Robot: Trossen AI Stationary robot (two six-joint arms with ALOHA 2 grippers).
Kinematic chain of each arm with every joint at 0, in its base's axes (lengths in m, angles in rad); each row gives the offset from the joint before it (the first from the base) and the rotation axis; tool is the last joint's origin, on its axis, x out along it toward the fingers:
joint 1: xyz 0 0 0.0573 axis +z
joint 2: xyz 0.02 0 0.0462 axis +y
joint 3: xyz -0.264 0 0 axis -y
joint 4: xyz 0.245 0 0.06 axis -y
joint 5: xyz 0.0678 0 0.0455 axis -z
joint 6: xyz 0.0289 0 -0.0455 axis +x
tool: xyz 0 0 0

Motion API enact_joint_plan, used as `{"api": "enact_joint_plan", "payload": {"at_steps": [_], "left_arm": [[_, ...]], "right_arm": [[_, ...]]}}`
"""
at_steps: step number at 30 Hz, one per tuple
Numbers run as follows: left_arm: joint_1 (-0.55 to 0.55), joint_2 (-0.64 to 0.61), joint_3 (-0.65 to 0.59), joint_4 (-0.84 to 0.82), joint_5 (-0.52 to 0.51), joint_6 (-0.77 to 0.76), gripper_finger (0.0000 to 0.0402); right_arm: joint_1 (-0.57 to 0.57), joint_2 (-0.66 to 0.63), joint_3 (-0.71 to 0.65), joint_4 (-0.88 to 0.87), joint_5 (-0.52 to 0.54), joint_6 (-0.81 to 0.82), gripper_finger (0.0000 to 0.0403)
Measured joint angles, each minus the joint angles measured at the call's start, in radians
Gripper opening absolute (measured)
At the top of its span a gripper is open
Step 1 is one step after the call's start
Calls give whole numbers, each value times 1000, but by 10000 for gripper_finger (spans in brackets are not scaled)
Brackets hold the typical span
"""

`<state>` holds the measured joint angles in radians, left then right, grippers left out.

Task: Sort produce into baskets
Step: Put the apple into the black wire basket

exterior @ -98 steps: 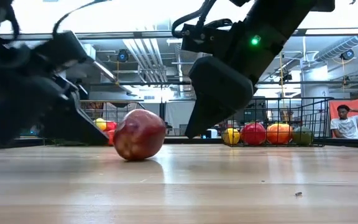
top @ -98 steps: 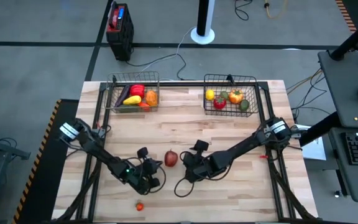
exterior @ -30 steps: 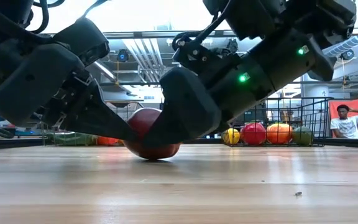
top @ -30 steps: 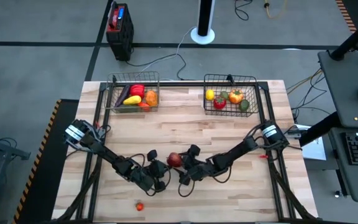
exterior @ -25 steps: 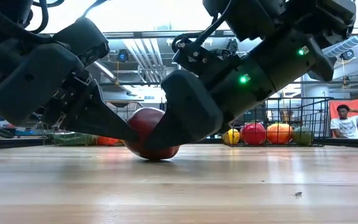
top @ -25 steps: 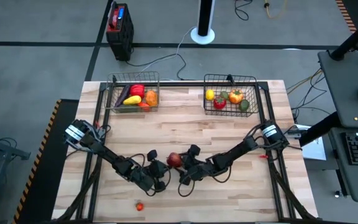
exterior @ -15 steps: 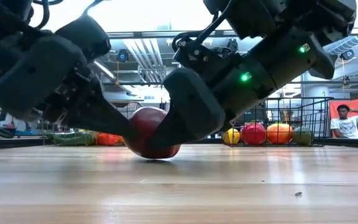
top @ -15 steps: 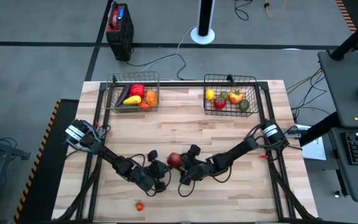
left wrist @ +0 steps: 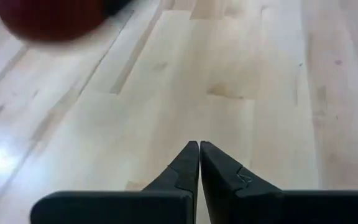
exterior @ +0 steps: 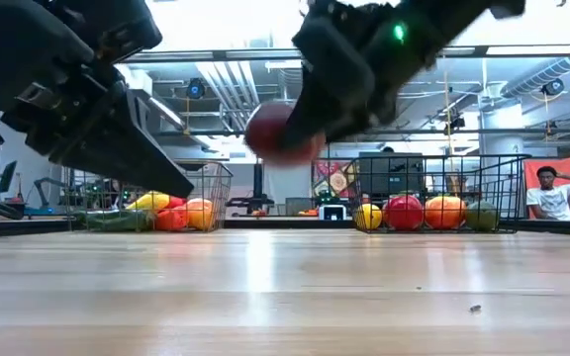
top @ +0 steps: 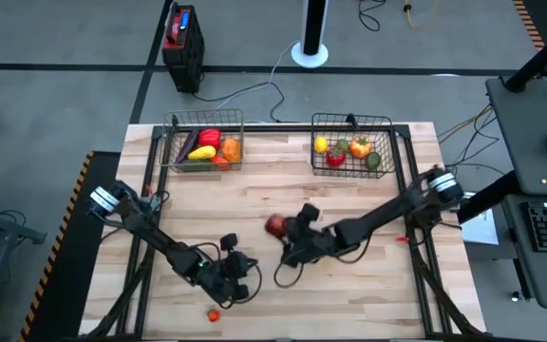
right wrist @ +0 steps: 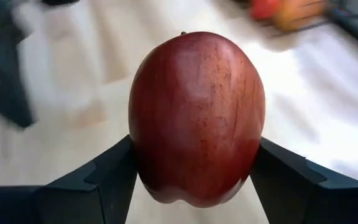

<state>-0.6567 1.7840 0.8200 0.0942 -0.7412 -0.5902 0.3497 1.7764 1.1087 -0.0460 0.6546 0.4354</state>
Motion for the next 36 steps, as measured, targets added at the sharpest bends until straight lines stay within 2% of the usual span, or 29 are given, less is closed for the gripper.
{"api": "enact_joint_plan", "payload": {"at_steps": [6,11,16,21,26,30,36], "left_arm": [[0,-2,106,-209,-9,1,0],[-2,-2,160,-285,-30,15,0],[-3,-2,164,-304,-54,19,0],[-4,-4,164,-309,-63,9,0],[-6,-64,164,-313,-64,25,0],[-16,-144,163,-325,-66,64,0],[-45,-251,160,-368,-153,86,0]], "right_arm": [[-90,-186,69,-288,49,21,262],[-211,-327,83,-420,55,29,265],[-378,-415,77,-627,52,131,263],[-541,-441,52,-794,7,206,267],[-676,-426,24,-831,-71,202,266],[-760,-416,6,-848,-143,193,269],[-837,-414,-5,-914,-201,194,268]]}}
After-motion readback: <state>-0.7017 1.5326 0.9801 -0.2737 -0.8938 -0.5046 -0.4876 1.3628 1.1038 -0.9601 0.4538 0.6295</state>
